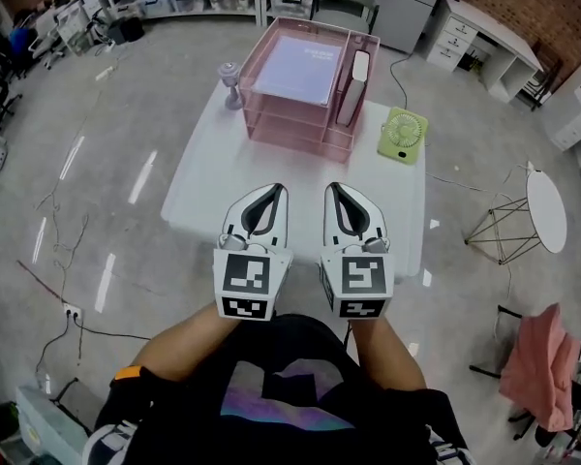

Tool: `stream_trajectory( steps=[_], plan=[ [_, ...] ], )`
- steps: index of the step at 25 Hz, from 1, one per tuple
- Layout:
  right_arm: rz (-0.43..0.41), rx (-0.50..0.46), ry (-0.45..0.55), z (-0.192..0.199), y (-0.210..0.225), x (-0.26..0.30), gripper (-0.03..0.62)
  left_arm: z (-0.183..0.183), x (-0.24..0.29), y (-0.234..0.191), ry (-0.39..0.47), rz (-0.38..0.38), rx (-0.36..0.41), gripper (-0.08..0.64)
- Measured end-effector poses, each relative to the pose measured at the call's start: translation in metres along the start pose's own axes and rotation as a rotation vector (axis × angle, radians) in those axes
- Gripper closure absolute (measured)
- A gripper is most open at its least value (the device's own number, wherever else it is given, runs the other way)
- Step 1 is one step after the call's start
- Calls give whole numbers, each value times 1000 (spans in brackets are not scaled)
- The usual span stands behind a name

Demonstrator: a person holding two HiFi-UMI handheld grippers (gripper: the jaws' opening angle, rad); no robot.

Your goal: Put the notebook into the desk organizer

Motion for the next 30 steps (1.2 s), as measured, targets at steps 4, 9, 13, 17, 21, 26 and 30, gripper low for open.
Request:
stream_trajectory(
  steps=[4,9,13,17,21,26,30],
  plan=[
    [-33,33,-46,33,-12,-33,574,31,-32,22,-44,-6,-13,551],
    [-78,79,-113,73,-31,-62,575,68,-65,42,-102,-19,-42,551],
    [-84,87,-141,94,-47,-79,575,90,-87,44,-127,-45,-48,551],
    [-64,80,-171,112,-54,-88,577,108,-99,41,-138,-67,-39,551],
    [-60,70,-172,115,-57,-93,577,117,-108,38,-150,-87,-53,551],
    [-57,78,-164,114,-57,-92,577,116,-109,36,-144,-88,-55,551],
    [-64,71,-166,114,-59,-92,577,114,-106,34,-140,-88,-54,551]
  ],
)
Point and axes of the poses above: the fingertips, and each gripper's own axes: x forward along the fingers, y to its right, z out of its underside, the point moved 4 cm from there along -x, backward along the fingers, and after that the axes turned 4 degrees about y, right-handed, at the moved point
